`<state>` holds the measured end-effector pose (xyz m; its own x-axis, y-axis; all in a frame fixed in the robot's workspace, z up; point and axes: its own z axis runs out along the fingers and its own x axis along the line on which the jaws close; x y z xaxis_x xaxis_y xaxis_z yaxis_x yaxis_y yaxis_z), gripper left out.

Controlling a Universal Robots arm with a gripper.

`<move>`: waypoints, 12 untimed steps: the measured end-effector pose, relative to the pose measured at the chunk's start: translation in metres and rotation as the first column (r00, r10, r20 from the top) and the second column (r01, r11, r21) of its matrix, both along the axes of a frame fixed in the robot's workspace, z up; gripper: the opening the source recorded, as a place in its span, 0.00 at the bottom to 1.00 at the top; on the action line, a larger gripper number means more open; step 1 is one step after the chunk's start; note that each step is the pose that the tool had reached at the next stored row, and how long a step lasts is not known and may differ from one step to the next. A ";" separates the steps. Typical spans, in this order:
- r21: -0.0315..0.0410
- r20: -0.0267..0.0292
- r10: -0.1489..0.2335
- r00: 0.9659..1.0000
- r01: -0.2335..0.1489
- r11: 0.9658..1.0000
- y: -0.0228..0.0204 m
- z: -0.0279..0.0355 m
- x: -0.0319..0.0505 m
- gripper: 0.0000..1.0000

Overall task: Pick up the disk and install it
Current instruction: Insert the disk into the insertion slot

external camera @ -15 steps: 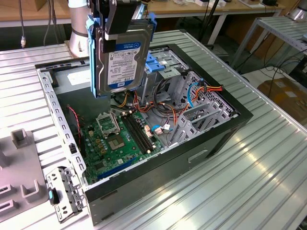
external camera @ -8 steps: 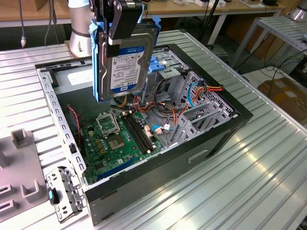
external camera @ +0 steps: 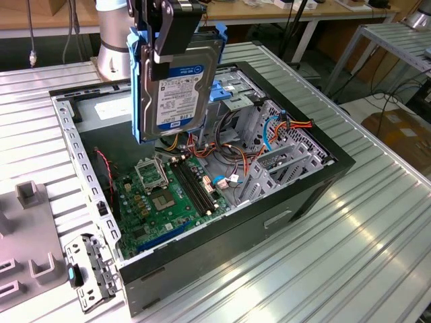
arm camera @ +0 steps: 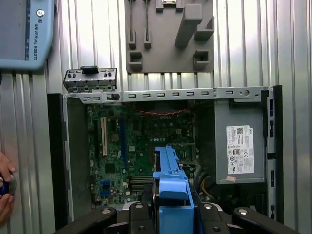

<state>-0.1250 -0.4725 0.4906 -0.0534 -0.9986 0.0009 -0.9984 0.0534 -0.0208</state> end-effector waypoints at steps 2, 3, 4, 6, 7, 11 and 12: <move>0.000 0.000 0.000 1.000 0.000 1.000 -0.0002 0.0000 0.0018 0.37; 0.000 0.000 0.000 1.000 0.000 1.000 -0.0005 0.0000 0.0030 0.37; 0.000 0.000 0.000 1.000 0.000 1.000 -0.0009 0.0000 0.0036 0.37; 0.000 0.000 0.000 1.000 0.000 1.000 -0.0033 -0.0001 0.0041 0.37; 0.000 0.000 0.000 1.000 0.000 1.000 -0.0037 -0.0001 0.0041 0.37; 0.000 0.000 0.000 1.000 0.000 1.000 -0.0043 0.0000 0.0041 0.37; 0.000 0.000 0.000 1.000 0.000 1.000 -0.0043 -0.0001 0.0041 0.37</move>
